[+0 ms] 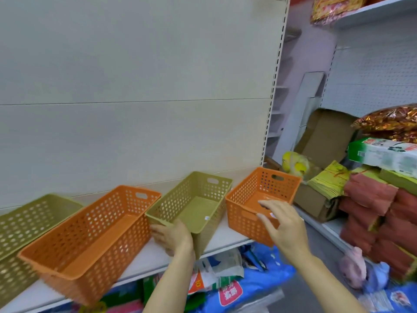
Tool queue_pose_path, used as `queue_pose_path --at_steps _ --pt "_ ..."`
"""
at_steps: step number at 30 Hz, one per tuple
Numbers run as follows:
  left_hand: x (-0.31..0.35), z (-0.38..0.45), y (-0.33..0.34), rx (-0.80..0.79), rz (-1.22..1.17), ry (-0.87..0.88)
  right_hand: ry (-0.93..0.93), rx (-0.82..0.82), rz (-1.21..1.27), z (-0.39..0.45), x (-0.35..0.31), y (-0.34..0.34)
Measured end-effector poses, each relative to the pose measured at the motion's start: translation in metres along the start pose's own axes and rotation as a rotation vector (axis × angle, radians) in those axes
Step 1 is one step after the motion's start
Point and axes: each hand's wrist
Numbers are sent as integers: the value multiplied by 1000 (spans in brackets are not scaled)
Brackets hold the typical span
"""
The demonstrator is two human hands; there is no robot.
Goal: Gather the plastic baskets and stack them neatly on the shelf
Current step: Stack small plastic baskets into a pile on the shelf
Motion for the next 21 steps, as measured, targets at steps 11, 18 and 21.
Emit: queue_pose_path --at_steps 11,18,21 --pt "52 -12 15 -84 -756 122 -82 12 -118 -29 45 43" --pt "121 -17 -24 -239 -753 239 -119 95 -86 -11 0 82" --pt "136 -2 -43 -270 -706 258 -130 88 -81 -5 -44 109"
Point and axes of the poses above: each hand's wrist, its own z-axis towards the middle knuckle, its own y-axis out of the palm, x = y × z, and after that the axes turned 4 degrees about -y, right-handed
